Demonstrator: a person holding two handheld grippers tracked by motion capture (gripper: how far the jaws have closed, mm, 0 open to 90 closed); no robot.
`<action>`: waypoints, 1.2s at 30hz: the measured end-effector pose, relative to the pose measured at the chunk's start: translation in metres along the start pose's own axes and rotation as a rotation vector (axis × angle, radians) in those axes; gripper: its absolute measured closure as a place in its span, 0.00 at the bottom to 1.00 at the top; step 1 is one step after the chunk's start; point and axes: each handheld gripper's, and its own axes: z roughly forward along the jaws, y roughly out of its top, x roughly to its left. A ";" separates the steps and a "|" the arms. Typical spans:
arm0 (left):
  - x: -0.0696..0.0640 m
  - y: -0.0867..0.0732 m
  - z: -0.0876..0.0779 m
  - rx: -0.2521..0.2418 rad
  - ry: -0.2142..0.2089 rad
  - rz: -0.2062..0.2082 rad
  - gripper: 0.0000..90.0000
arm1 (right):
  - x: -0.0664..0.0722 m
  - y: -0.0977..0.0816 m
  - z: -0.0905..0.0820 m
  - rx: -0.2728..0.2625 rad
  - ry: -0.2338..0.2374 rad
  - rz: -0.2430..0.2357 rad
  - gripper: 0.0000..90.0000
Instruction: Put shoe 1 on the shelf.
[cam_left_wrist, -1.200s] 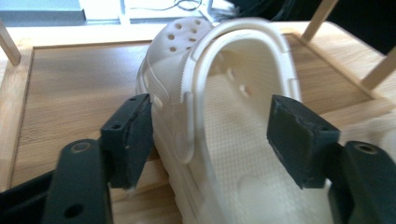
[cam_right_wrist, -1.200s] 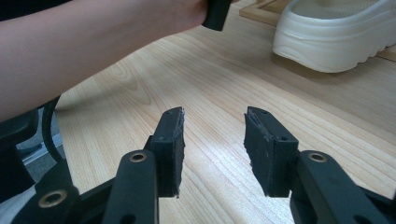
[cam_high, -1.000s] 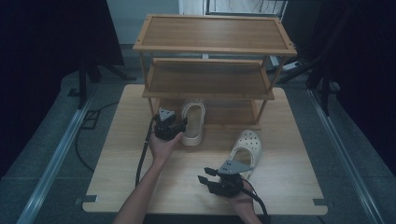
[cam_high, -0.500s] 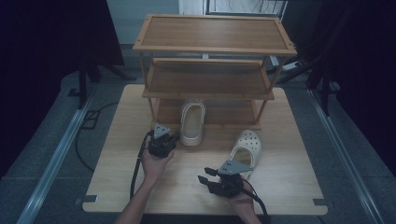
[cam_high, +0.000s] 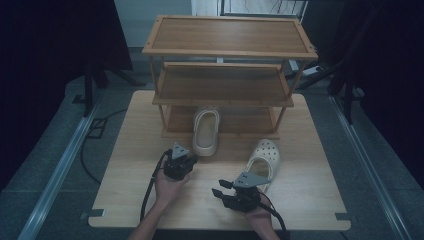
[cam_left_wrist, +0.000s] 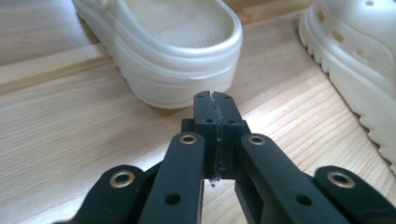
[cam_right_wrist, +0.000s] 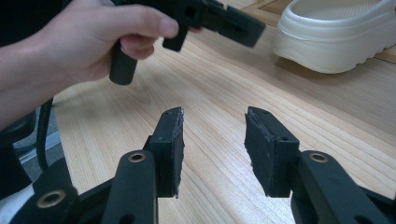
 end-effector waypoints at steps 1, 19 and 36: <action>-0.001 0.000 0.003 0.006 0.001 0.001 1.00 | 0.000 0.000 0.000 -0.001 -0.001 -0.001 0.63; 0.003 0.025 0.052 0.011 0.069 0.010 1.00 | -0.004 0.001 -0.003 -0.008 -0.006 0.009 0.63; 0.003 0.043 0.085 -0.030 0.139 -0.006 0.97 | -0.007 0.002 -0.008 -0.021 -0.015 0.014 0.63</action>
